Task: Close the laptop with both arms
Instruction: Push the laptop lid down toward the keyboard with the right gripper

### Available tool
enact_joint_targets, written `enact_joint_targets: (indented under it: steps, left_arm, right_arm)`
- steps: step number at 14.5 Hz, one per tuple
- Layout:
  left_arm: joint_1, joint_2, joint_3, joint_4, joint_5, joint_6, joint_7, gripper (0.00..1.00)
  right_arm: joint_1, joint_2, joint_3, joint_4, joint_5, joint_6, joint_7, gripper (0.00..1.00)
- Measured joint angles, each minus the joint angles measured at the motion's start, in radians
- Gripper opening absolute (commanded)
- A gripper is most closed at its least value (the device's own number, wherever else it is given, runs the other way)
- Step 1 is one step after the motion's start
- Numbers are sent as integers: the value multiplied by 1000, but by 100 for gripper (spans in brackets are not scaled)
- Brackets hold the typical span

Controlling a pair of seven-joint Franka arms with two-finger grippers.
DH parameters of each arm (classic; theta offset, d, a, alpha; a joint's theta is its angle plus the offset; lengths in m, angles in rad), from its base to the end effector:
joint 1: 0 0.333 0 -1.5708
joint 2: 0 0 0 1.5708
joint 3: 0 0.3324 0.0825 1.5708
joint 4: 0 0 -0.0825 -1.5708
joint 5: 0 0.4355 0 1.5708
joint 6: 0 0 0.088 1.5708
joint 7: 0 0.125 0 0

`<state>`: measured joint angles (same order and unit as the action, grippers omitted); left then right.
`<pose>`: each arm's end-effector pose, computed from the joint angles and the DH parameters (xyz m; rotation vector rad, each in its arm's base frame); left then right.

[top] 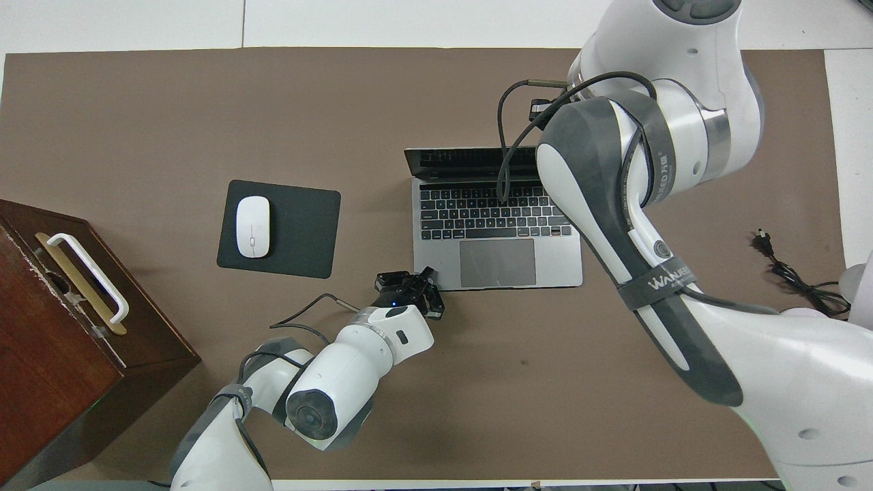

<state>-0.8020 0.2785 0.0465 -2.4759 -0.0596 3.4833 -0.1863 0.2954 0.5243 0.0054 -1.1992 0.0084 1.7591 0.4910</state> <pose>0.4132 -0.3784 0.2234 2.5859 -0.6770 0.9157 0.7385 0.2290 0.4730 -3.1030 0.2994 -0.0446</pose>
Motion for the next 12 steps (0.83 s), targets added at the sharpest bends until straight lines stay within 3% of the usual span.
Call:
enact_joint_targets:
  steps: [7, 12]
  left_arm:
    - [24, 5, 3, 0, 69, 3, 4, 0]
    - [24, 5, 3, 0, 71, 3, 7, 0]
  right_arm:
    - [0, -47, 3, -106, 49, 13, 0, 0]
    - [0, -98, 7, -186, 174, -115, 0, 0]
